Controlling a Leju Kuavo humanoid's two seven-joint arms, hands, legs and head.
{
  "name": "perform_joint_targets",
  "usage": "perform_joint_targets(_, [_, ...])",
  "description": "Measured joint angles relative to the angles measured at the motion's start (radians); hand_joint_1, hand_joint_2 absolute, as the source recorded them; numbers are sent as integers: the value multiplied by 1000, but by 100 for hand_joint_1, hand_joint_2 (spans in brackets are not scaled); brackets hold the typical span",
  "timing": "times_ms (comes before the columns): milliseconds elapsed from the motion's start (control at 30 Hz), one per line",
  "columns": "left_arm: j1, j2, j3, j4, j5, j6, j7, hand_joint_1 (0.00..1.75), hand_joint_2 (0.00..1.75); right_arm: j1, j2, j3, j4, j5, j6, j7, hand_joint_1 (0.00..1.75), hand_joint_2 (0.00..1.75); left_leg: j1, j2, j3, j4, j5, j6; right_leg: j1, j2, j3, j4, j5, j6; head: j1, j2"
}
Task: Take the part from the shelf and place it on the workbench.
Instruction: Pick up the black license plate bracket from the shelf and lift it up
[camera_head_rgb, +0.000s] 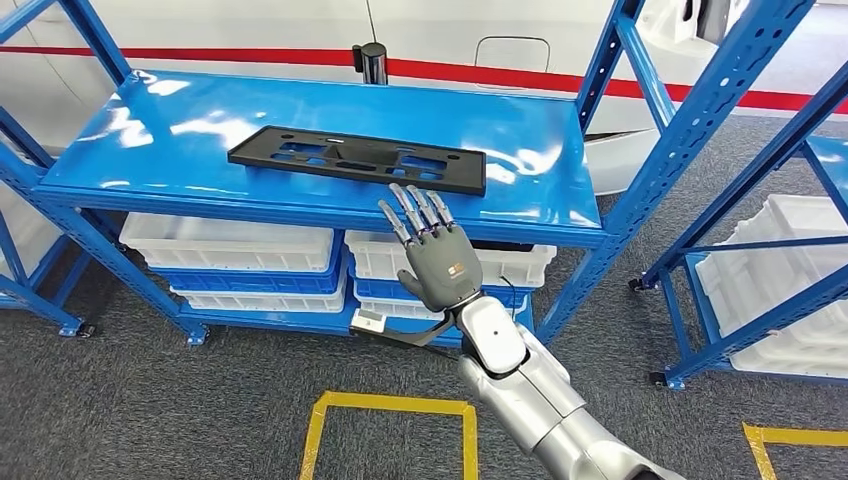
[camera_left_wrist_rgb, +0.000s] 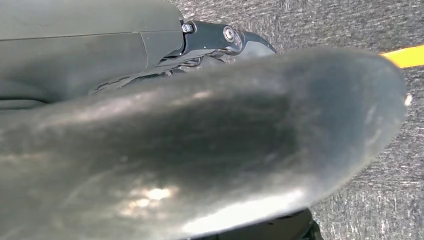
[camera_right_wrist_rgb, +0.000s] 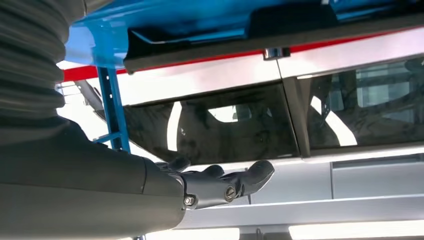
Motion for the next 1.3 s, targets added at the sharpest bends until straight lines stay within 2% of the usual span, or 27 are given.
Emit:
perform_joint_targets(33, [1, 0, 0, 0, 0, 0, 0, 0, 0, 3, -2, 0, 0, 0, 0, 0, 0, 175, 0, -2, 4, 0, -4, 0, 0, 0, -21, 15, 8, 7, 0, 0])
perform_joint_targets(67, [1, 0, 0, 0, 0, 0, 0, 0, 0, 4, -3, 0, 0, 0, 0, 0, 0, 175, 0, -4, 10, 0, -8, -1, 0, 0, -17, -15, 34, 17, 0, 0])
perform_joint_targets(133, [2, -2, 0, 0, 0, 0, -1, 0, 0, 4, -4, 0, 0, 0, 0, 0, 0, 175, 0, -8, 24, 0, -18, -6, 0, 0, 39, -165, 113, 32, 1, 0])
perform_joint_targets(167, [1, -2, 1, 0, 0, 0, -2, 0, 0, 4, -3, 0, 0, 0, 0, 0, 0, 175, -3, -10, 30, 0, -23, -10, 1, 0, 71, -233, 143, 30, 0, 0])
perform_joint_targets(200, [1, -3, 1, 0, 0, 1, -2, 0, 0, 3, -3, 0, 0, 0, 0, 0, 0, 175, -5, -11, 33, 1, -28, -15, 3, 0, 92, -278, 161, 22, 0, 0])
perform_joint_targets(233, [1, -3, 1, 0, 0, 2, -3, 0, 0, 3, -3, 0, 0, 1, 0, 1, 0, 175, -6, -12, 35, 1, -32, -20, 6, 0, 102, -295, 166, 12, -1, 0])
perform_joint_targets(267, [1, -3, 2, 0, 0, 3, -3, 0, 0, 3, -3, 0, 0, 1, 0, 1, 0, 175, -7, -12, 36, -1, -35, -25, 9, 0, 105, -296, 165, 1, -1, 0])
perform_joint_targets(367, [2, -2, 6, 0, 0, 6, -4, 0, 0, 2, -2, 0, -1, 1, 0, 2, 0, 175, -4, -8, 30, 23, -55, -41, 0, 0, 117, -302, 162, -26, -4, 0])
perform_joint_targets(400, [2, -2, 8, 0, 0, 7, -4, 0, 0, 2, -1, 0, -2, 2, 0, 2, 0, 175, -3, -6, 12, 64, -76, -45, -5, -1, 124, -305, 160, -33, -7, 0])
perform_joint_targets(467, [2, -3, 10, 0, 0, 8, -5, 0, 0, 3, 0, 0, -2, 2, 1, 2, 0, 175, -1, -3, -57, 195, -132, -51, -5, -2, 134, -305, 153, -43, -12, 0])
perform_joint_targets(500, [3, -3, 10, 0, 0, 8, -5, 0, 0, 4, 0, 0, -1, 2, 1, 2, 0, 175, 0, -2, -95, 256, -150, -54, -5, -2, 137, -305, 150, -45, -12, 0])
perform_joint_targets(533, [4, -3, 11, 0, 0, 8, -5, 0, 0, 6, 0, 0, -1, 2, 1, 2, 0, 175, 1, -1, -122, 290, -150, -56, -4, -1, 141, -305, 146, -45, -13, 0])
perform_joint_targets(567, [5, -3, 11, 0, 0, 9, -4, 0, 0, 7, 0, 0, -1, 2, 1, 2, 0, 175, 2, 1, -131, 286, -129, -56, -4, 0, 146, -305, 141, -43, -13, 0])
perform_joint_targets(600, [6, -3, 12, 0, 0, 10, -4, 0, 0, 9, 0, 0, -1, 3, 1, 2, 0, 175, 3, 2, -119, 244, -91, -57, -5, 1, 152, -305, 136, -40, -14, 0])
perform_joint_targets(667, [6, -3, 14, 0, 0, 12, -4, 0, 0, 9, 0, 0, -1, 4, 1, 2, 0, 175, 5, 7, -61, 107, -12, -56, -3, 2, 167, -303, 123, -30, -15, 0])
perform_joint_targets(700, [5, -3, 15, 0, 0, 12, -4, 0, 0, 8, -1, 0, -1, 5, 1, 3, 0, 175, 4, 9, -34, 54, 8, -53, 0, 2, 171, -302, 117, -24, -16, 0])
perform_joint_targets(767, [4, -4, 15, 0, 0, 12, -4, 0, 0, 7, -1, 0, -1, 5, 2, 4, 0, 175, 0, 9, -11, 13, 6, -45, 6, 1, 174, -302, 110, -13, -16, 0])
perform_joint_targets(867, [4, -5, 15, 0, -2, 12, -4, 0, 0, 6, -1, 0, -1, 7, 2, 6, 0, 175, -1, 5, -4, 9, 0, -24, 2, -2, 169, -292, 98, -1, -15, 0])
perform_joint_targets(900, [4, -5, 15, 0, -2, 12, -4, 0, 0, 6, -1, 0, -1, 8, 2, 7, 0, 175, 0, 5, -1, 8, -2, -18, 0, -2, 152, -261, 85, 1, -14, 0])
perform_joint_targets(933, [4, -5, 15, 0, -2, 12, -4, 0, 0, 5, -1, 0, -2, 8, 2, 7, 0, 175, 1, 4, 2, 7, -5, -11, -1, -2, 120, -205, 65, 0, -12, 0])
perform_joint_targets(1000, [3, -4, 15, 0, -3, 12, -4, 0, 0, 7, -3, 0, -1, 8, 2, 8, 0, 175, -2, 3, 7, 7, -12, -2, -1, -2, 29, -54, 21, -3, -10, 0])
perform_joint_targets(1033, [3, -4, 15, 0, -3, 12, -4, 0, 0, 9, -4, 0, 0, 8, 2, 8, 0, 175, -3, 2, 10, 7, -16, 0, -1, -2, -10, 0, 13, -2, -10, 0])
perform_joint_targets(1067, [3, -5, 15, 0, -4, 12, -4, 0, 0, 11, -5, 0, 0, 8, 2, 8, 0, 175, -4, 1, 15, 7, -20, 1, -1, -2, -30, 16, 21, 4, -9, 0])
perform_joint_targets(1100, [4, -5, 15, 0, -4, 11, -4, 0, 0, 12, -6, 0, 1, 8, 2, 8, 0, 175, -5, -1, 21, 7, -25, 0, -1, -2, -28, -12, 46, 11, -9, 0])
perform_joint_targets(1167, [3, -6, 15, 0, -4, 11, -4, 0, 0, 12, -7, 0, 0, 8, 2, 8, 0, 175, -6, -4, 36, 7, -35, -3, 1, -2, 25, -155, 120, 22, -9, 0])
perform_joint_targets(1233, [2, -7, 15, 0, -4, 11, -4, 0, 0, 11, -6, 0, 0, 8, 2, 8, 0, 175, -11, -7, 44, 8, -45, -10, 7, -1, 78, -268, 167, 16, -10, 0])
perform_joint_targets(1300, [0, -7, 15, 0, -4, 11, -4, 0, 0, 11, -6, 0, 0, 8, 2, 8, 0, 175, -16, -8, 46, 9, -50, -14, 10, -1, 93, -292, 175, 9, -11, 0])
